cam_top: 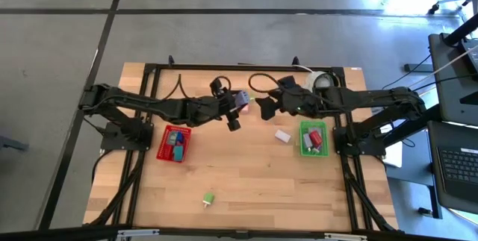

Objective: Pick & Place Office items
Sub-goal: Put the light blue charger adapter into the green basket

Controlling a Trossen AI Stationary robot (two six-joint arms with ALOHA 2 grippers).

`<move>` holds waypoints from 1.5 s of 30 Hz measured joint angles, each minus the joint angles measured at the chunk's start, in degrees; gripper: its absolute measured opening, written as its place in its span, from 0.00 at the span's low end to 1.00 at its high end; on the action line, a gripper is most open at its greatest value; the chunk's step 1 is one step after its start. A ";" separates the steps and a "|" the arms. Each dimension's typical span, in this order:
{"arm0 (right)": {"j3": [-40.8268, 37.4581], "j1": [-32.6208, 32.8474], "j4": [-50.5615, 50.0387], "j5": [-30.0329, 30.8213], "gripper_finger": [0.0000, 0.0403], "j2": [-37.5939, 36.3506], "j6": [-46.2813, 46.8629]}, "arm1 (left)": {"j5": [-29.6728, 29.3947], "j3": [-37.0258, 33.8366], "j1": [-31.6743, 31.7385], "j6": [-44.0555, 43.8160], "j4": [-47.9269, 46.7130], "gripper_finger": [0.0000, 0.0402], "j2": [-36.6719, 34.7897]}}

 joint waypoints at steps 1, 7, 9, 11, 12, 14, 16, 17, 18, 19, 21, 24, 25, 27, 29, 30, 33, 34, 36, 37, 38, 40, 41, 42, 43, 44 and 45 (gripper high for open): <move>-0.01 -0.49 0.19 -1.52 0.82 0.19 0.19 | 0.02 0.00 -0.31 0.62 1.18 0.53 0.62; -0.04 -2.03 1.16 -5.98 0.82 1.53 3.00 | 0.05 0.00 -1.76 1.06 2.24 0.53 2.74; 0.05 -2.29 1.73 -7.45 0.82 2.32 3.13 | 0.05 0.00 -2.07 1.11 3.08 0.53 2.75; 0.00 -2.59 2.60 -9.49 0.82 3.53 2.98 | 0.04 0.02 -2.10 1.11 4.22 0.53 2.74; 0.00 -2.64 4.07 -10.75 0.82 4.15 2.80 | 0.00 0.02 -2.06 1.13 4.42 0.53 2.80; -0.02 -2.66 5.42 -12.05 0.82 5.30 1.70 | 0.26 0.02 -1.74 1.11 5.55 0.53 2.91; 0.00 -2.64 8.37 -12.32 0.82 6.47 0.71 | 1.71 0.02 -1.46 1.11 6.15 0.53 2.84; -0.02 -2.71 8.34 -12.24 0.82 6.74 -0.07 | 2.16 0.02 -1.44 1.11 6.02 0.53 2.84; -0.02 -2.79 8.69 -11.75 0.82 7.14 -0.85 | 2.52 0.02 -1.49 1.11 5.92 0.53 2.86; -0.01 -2.83 9.01 -11.10 0.82 7.51 -1.32 | 2.48 0.02 -1.63 1.11 5.93 0.53 2.86; -0.02 -3.09 8.74 -10.54 0.82 8.17 -1.39 | 2.56 0.02 -1.74 1.11 6.10 0.53 2.86; -0.02 -3.45 9.52 -11.36 0.79 8.82 -1.59 | 2.55 0.02 -1.69 1.12 5.94 0.53 2.86; -0.02 -3.54 9.61 -11.39 0.77 8.97 -1.54 | 2.58 0.02 -1.68 1.18 5.91 0.53 2.86; -0.02 -3.60 9.46 -11.42 0.73 9.19 -1.59 | 2.58 0.02 -1.69 1.20 5.71 0.53 2.88; -0.02 -3.76 9.40 -11.43 0.67 9.22 -1.61 | 2.51 0.02 -1.69 1.90 5.86 0.53 2.88; -0.02 -3.81 9.37 -11.43 0.63 9.22 -1.61 | 2.49 0.02 -1.69 2.40 5.95 0.53 2.88; -0.02 -4.02 9.54 -11.63 0.51 9.24 -1.61 | 2.50 0.02 -1.69 3.05 5.95 0.53 2.88; -0.02 -4.02 9.72 -11.63 0.46 9.24 -1.61 | 2.52 0.02 -1.67 3.07 5.92 0.53 2.88; 0.00 -4.02 9.95 -11.64 0.37 9.24 -1.24 | 2.29 0.02 -1.65 3.57 5.87 0.53 2.90; 0.00 -4.04 10.14 -11.66 0.32 9.24 -0.76 | 1.85 0.02 -1.67 3.95 5.85 0.53 2.91; 0.01 -4.14 10.33 -11.76 0.31 9.24 -0.48 | 1.58 0.02 -1.67 4.20 5.90 0.53 2.91; 0.04 -4.35 10.44 -11.83 0.31 9.24 -0.82 | 1.62 0.02 -1.61 5.19 6.06 0.54 2.91; 0.04 -4.45 10.44 -11.85 0.31 9.24 -0.99 | 1.63 0.02 -1.61 5.72 6.06 0.55 2.91; 0.04 -4.54 10.41 -11.85 0.31 9.24 -1.19 | 1.69 0.02 -1.63 6.10 6.07 0.56 2.91; 0.04 -4.59 10.21 -11.88 0.31 9.24 -1.69 | 1.87 0.02 -1.65 6.02 6.07 0.57 2.91; 0.04 -4.59 9.92 -11.87 0.31 9.24 -2.51 | 2.15 0.02 -1.65 5.51 6.02 0.58 2.91; 0.02 -4.59 9.60 -11.83 0.30 9.24 -3.35 | 2.34 0.02 -1.65 4.69 5.94 0.59 2.91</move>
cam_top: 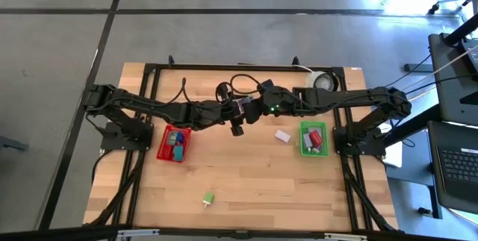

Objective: Pick & Place Office items
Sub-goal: Put the light blue charger adapter into the green basket

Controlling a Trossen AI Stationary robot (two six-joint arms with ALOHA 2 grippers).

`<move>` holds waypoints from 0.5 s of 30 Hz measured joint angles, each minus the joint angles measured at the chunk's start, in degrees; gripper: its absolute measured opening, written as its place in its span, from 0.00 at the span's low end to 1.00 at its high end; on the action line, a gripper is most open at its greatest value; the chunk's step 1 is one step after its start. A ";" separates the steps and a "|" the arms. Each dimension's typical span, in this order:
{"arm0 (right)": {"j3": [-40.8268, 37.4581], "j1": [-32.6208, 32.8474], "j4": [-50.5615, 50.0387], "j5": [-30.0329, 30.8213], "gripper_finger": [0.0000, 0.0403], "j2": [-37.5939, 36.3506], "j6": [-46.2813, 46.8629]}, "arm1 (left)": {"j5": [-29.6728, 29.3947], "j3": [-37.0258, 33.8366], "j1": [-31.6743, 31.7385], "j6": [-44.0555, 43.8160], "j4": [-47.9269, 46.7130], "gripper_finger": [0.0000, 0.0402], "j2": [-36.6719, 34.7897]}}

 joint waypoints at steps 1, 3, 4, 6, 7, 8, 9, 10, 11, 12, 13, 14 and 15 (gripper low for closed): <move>-0.04 0.00 -0.28 0.02 0.30 0.00 -0.63 | 0.00 0.00 -0.04 -1.00 -0.04 0.59 0.00; -0.04 -0.02 -0.19 0.04 0.30 0.00 -1.32 | -0.04 0.00 -0.04 -2.87 -0.03 0.61 -0.02; -0.04 -0.02 -0.17 0.11 0.30 -0.04 -1.69 | -0.08 0.00 -0.04 -3.84 -0.04 0.61 -0.02; -0.05 -0.07 -0.15 0.15 0.30 -0.25 -2.76 | -0.09 0.00 -0.04 -6.01 -0.03 0.63 -0.03; -0.07 -0.07 -0.21 0.15 0.30 -0.47 -3.28 | -0.08 0.00 -0.04 -7.34 0.02 0.63 -0.04; -0.07 -0.07 -0.35 0.15 0.30 -0.67 -3.91 | -0.05 0.00 -0.04 -8.79 0.08 0.64 -0.07; -0.05 -0.11 -0.76 0.15 0.30 -0.93 -4.48 | 0.02 0.00 -0.04 -10.49 0.11 0.65 -0.09; -0.05 -0.25 -1.61 0.15 0.30 -1.25 -5.15 | 0.16 0.00 -0.04 -12.52 0.08 0.66 -0.09; -0.07 -0.47 -2.93 0.28 0.30 -1.57 -5.69 | 0.23 0.00 -0.04 -14.69 -0.04 0.67 -0.09; -0.06 -0.70 -4.21 0.41 0.30 -1.91 -6.00 | 0.62 0.00 -0.04 -16.90 0.04 0.67 -0.09; -0.07 -0.99 -5.65 0.43 0.30 -2.30 -6.24 | 0.87 0.00 -0.02 -19.10 0.07 0.68 -0.11; -0.07 -1.32 -7.28 0.55 0.30 -2.60 -6.65 | 1.43 0.00 0.09 -21.05 0.09 0.69 -0.13; -0.07 -1.71 -8.66 0.63 0.30 -3.01 -7.14 | 2.20 0.00 0.13 -22.81 0.11 0.69 -0.13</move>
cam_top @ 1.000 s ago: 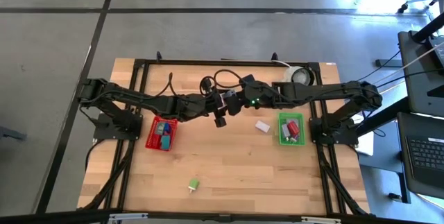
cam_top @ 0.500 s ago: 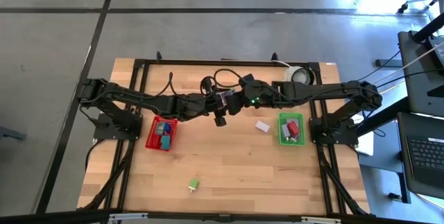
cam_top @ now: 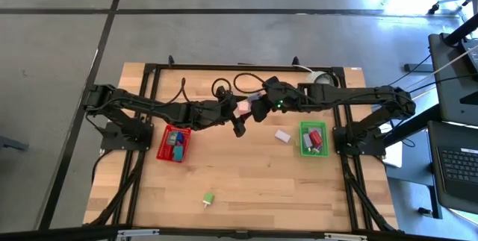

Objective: Pick & Place Office items
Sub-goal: Put the light blue charger adapter into the green basket

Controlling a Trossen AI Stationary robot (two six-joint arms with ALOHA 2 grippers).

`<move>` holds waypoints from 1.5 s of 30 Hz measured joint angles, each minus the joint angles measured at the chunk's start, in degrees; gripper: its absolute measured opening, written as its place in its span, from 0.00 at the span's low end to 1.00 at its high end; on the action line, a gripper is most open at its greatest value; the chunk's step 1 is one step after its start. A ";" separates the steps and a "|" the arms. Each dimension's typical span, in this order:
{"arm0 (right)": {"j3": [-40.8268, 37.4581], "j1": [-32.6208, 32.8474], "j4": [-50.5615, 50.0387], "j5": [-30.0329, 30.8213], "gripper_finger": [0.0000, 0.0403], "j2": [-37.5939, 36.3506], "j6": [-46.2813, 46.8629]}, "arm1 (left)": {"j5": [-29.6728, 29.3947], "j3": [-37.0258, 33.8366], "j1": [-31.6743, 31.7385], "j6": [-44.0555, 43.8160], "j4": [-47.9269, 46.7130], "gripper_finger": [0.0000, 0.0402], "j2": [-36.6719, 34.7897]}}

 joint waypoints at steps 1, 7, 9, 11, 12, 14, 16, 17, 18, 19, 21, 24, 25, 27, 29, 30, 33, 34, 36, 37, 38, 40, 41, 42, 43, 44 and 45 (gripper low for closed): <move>0.00 -0.34 -1.66 0.00 0.30 -0.52 -0.40 | 0.67 0.00 0.00 -1.27 -0.04 0.69 0.00; 0.00 -2.07 -11.57 2.84 0.30 -4.79 -1.77 | 2.90 0.00 -0.02 -3.45 -0.08 0.69 0.00; 0.00 -2.29 -14.24 4.01 0.30 -6.81 -1.80 | 2.88 0.00 0.00 -3.49 -0.10 0.69 0.00; 0.00 -2.27 -17.22 5.70 0.30 -8.58 -1.49 | 2.41 0.00 0.02 -3.55 -0.31 0.69 0.00; 0.00 -2.27 -18.98 6.48 0.30 -9.41 -0.78 | 1.92 0.00 0.11 -3.79 -0.52 0.69 0.00; 0.00 -2.21 -23.46 7.97 0.30 -10.82 1.78 | 1.11 0.00 0.50 -5.77 -1.23 0.69 0.00; -0.01 -1.92 -28.93 9.36 0.30 -11.58 4.93 | 1.13 0.00 1.43 -8.71 -2.64 0.69 -0.02; -0.20 -1.38 -31.77 9.94 0.30 -11.73 6.88 | 1.12 0.00 1.92 -10.27 -3.82 0.69 -0.18; -0.70 -0.80 -34.11 10.45 0.30 -11.91 9.03 | 1.10 0.00 2.43 -11.73 -5.05 0.69 -0.37; -1.46 -0.21 -36.15 10.51 0.30 -12.16 11.04 | 1.10 0.00 2.92 -13.06 -6.05 0.69 -0.44; -3.64 1.08 -39.64 9.57 0.30 -12.50 14.91 | 1.12 0.00 3.98 -15.55 -8.51 0.69 -0.46; -8.64 3.31 -41.25 6.56 0.30 -13.08 20.54 | 3.02 0.00 5.40 -18.31 -11.05 0.69 -0.70; -10.50 4.02 -41.28 5.24 0.30 -13.28 22.42 | 4.13 0.00 5.87 -18.88 -11.58 0.69 -0.77; -14.10 5.36 -41.25 2.58 0.31 -13.41 26.11 | 6.21 0.00 6.71 -20.04 -12.59 0.69 -0.79; -17.29 6.47 -41.28 0.41 0.31 -13.38 29.17 | 7.89 0.00 7.47 -21.09 -12.56 0.69 -0.79; -18.60 6.94 -41.18 -0.22 0.31 -13.38 30.53 | 8.58 0.00 7.78 -21.34 -12.58 0.69 -0.79; -21.28 7.83 -41.10 -1.37 0.31 -13.38 33.27 | 9.56 0.00 8.52 -21.40 -12.60 0.69 -0.76; -21.62 8.03 -41.07 -1.65 0.31 -13.38 33.48 | 9.59 0.00 8.73 -21.40 -12.58 0.69 -0.76; -21.98 8.35 -41.06 -1.70 0.31 -13.38 33.63 | 9.61 0.00 9.00 -21.42 -12.61 0.69 -0.76; -22.13 8.49 -41.10 -1.65 0.31 -13.38 33.58 | 9.61 0.00 9.06 -21.42 -12.60 0.69 -0.76; -22.34 8.59 -41.06 -1.51 0.31 -13.38 33.42 | 9.62 0.00 9.07 -21.43 -12.58 0.69 -0.76; -23.24 8.71 -41.08 -1.66 0.31 -13.38 33.27 | 9.63 0.00 9.06 -21.45 -12.61 0.69 -0.76; -23.87 8.88 -41.24 -1.97 0.31 -13.38 33.18 | 9.65 0.00 9.05 -21.44 -12.60 0.69 -0.76; -24.55 9.01 -41.31 -2.48 0.31 -13.38 33.18 | 9.69 0.00 9.04 -21.42 -12.60 0.69 -0.76; -25.23 9.10 -41.29 -3.03 0.31 -13.38 33.20 | 9.69 0.00 8.93 -21.42 -12.61 0.69 -0.76; -25.96 9.11 -41.30 -3.58 0.31 -13.38 33.40 | 9.69 0.00 8.83 -21.42 -12.61 0.69 -0.74; -26.64 9.11 -41.34 -4.07 0.31 -13.37 33.88 | 9.69 0.00 8.69 -21.40 -12.61 0.69 -0.75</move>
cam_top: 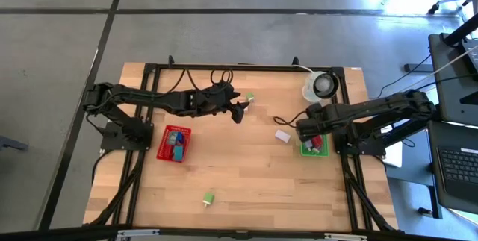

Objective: Pick & Place Office items
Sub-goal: Put the light blue charger adapter into the green basket, then put the bottom green charger adapter into the green basket

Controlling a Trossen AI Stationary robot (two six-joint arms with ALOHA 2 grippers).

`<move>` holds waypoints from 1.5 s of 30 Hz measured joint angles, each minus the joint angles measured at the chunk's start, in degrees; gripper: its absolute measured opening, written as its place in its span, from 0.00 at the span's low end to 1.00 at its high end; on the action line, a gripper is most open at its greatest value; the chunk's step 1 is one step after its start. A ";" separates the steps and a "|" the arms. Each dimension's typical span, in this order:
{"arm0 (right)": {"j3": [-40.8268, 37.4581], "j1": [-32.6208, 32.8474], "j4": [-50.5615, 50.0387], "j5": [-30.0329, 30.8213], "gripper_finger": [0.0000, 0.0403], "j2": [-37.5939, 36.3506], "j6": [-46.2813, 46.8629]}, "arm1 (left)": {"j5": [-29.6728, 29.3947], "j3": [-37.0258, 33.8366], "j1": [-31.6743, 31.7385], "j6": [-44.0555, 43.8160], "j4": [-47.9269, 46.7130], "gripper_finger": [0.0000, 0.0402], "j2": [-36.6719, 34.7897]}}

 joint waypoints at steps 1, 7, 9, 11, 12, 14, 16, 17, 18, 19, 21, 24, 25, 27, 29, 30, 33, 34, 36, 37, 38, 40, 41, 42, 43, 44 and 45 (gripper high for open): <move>-0.59 0.00 0.00 -0.44 0.31 -0.01 0.53 | 0.00 0.00 -0.08 0.00 0.00 0.69 0.01; -1.79 0.95 0.11 -1.98 0.30 0.03 2.05 | 0.09 0.00 -0.12 0.04 0.00 0.69 0.01; -1.79 1.35 0.13 -2.04 0.30 0.03 2.26 | 0.09 0.00 -0.12 0.04 0.00 0.69 0.01; -1.79 1.64 0.19 -2.22 0.31 0.03 2.26 | 0.09 0.00 -0.12 0.10 0.00 0.69 0.01; -1.79 1.70 0.36 -2.30 0.31 0.03 2.26 | 0.09 0.00 -0.12 0.11 0.00 0.69 0.01; -1.79 1.70 0.64 -2.35 0.32 0.03 2.26 | 0.09 0.00 -0.12 0.09 0.00 0.69 0.03; -1.79 1.70 0.76 -2.32 0.33 0.03 2.26 | 0.06 0.00 -0.12 0.09 0.00 0.69 0.03; -1.79 1.70 0.84 -2.33 0.34 0.03 2.26 | 0.04 0.00 -0.12 0.09 0.00 0.69 0.03; -1.79 1.70 0.96 -2.31 0.35 0.03 2.26 | 0.04 0.00 -0.12 0.09 0.00 0.69 0.03; -1.79 1.70 1.03 -2.31 0.36 0.03 2.26 | 0.04 0.00 -0.12 0.09 0.00 0.69 0.03; -1.79 1.70 1.01 -2.31 0.38 0.03 2.05 | 0.04 0.00 -0.12 0.07 0.00 0.69 0.03; -1.79 1.70 1.05 -2.29 0.44 0.03 1.85 | 0.04 0.00 -0.12 0.05 0.00 0.69 0.03; -1.79 1.70 1.13 -2.27 0.46 0.03 1.85 | 0.10 0.00 -0.12 -0.01 0.00 0.69 0.03; -1.79 1.70 1.15 -2.27 0.50 0.03 1.85 | 0.79 0.00 -0.12 -0.02 0.00 0.69 0.03; -1.79 1.70 1.14 -2.24 0.55 0.03 1.84 | 0.98 0.00 -0.12 -0.04 0.00 0.69 0.05; -1.79 1.70 1.15 -2.20 0.57 0.03 1.83 | 1.01 0.00 -0.12 -0.10 0.00 0.69 0.05; -1.79 1.70 1.14 -2.14 0.64 0.03 1.61 | 1.75 0.00 -0.12 -1.36 0.00 0.69 0.05; -1.79 1.70 1.14 -2.13 0.65 0.03 1.61 | 2.09 0.00 -0.12 -1.42 0.00 0.69 0.07; -1.79 1.70 1.13 -2.11 0.69 0.03 1.59 | 2.34 0.00 -0.12 -1.41 -0.01 0.69 0.08; -1.79 1.70 1.13 -2.01 0.70 0.03 1.57 | 2.40 0.00 -0.13 -1.54 -0.10 0.69 0.08; -1.76 1.70 1.07 -1.84 0.71 0.03 1.37 | 2.50 0.00 -0.21 -1.93 -0.51 0.69 0.08; -1.26 1.68 0.92 -1.68 0.73 0.03 0.49 | 3.56 0.00 -0.40 -3.59 -2.65 0.69 0.08; -0.79 1.68 0.94 -1.57 0.73 0.03 0.05 | 4.38 0.00 -0.45 -4.59 -4.22 0.69 0.08; -0.29 1.68 0.94 -0.94 0.74 0.03 -0.48 | 5.73 0.00 -0.47 -5.68 -5.92 0.69 0.08; 0.25 1.68 0.90 -0.44 0.74 0.03 -0.92 | 7.30 0.00 -0.57 -6.74 -7.65 0.69 0.08; 0.90 1.68 0.92 0.15 0.74 0.03 -1.46 | 9.28 0.00 -0.70 -7.84 -9.58 0.69 0.08; 1.62 1.67 0.93 0.92 0.74 0.03 -2.28 | 11.04 0.00 -0.89 -8.77 -11.38 0.69 0.08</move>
